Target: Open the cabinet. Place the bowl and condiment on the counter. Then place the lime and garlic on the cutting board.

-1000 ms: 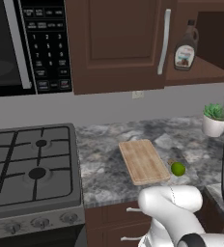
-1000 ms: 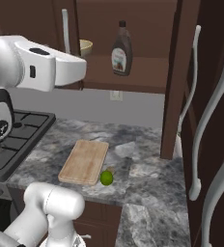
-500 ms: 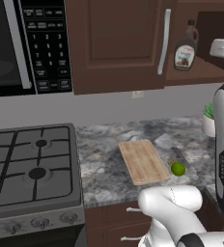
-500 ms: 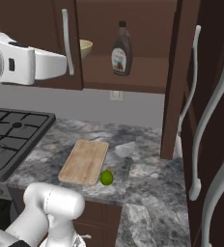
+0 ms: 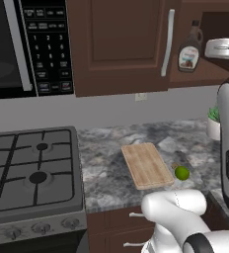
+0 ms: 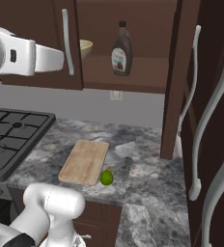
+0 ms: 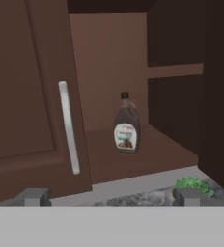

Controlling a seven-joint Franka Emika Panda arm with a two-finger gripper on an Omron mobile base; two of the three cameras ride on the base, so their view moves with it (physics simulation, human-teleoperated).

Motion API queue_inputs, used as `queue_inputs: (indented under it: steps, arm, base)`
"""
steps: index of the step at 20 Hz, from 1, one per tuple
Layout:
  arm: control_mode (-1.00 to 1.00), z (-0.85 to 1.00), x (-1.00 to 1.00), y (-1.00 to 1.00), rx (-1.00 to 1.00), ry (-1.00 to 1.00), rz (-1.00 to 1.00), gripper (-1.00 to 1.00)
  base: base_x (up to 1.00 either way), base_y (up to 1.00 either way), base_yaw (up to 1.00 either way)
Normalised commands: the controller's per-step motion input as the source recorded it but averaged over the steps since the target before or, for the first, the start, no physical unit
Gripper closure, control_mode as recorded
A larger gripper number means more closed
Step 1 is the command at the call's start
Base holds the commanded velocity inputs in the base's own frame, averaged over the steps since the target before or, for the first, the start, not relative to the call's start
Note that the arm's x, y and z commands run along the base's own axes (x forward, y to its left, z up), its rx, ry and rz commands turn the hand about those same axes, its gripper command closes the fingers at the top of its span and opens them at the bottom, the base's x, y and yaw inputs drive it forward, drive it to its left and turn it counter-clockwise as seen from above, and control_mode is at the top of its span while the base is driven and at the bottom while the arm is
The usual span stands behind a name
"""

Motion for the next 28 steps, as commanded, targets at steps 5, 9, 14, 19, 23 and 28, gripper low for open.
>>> queue_inputs:
  steps: [5,9,14,19,23,28]
  arm:
    - [-1.00,-0.04,0.18,0.23,0.00,0.03,0.03,-1.00]
    - [-1.00,-0.07,0.28,0.13,0.01,0.06,0.04,-1.00]
    - [-1.00,0.00,0.30,0.01,0.01,0.06,0.06,-1.00]
    - [-1.00,-0.02,0.33,0.05,0.00,0.04,0.05,-1.00]
    - [-1.00,-0.03,0.30,0.08,0.00,0.04,0.05,-1.00]
    - [-1.00,-0.01,0.28,0.07,0.00,0.00,0.04,-1.00]
  base:
    - [0.00,0.00,0.00]
    - [0.00,0.00,0.00]
    - [0.00,0.00,0.00]
    - [0.00,0.00,0.00]
    - [0.00,0.00,0.00]
    - [0.00,0.00,0.00]
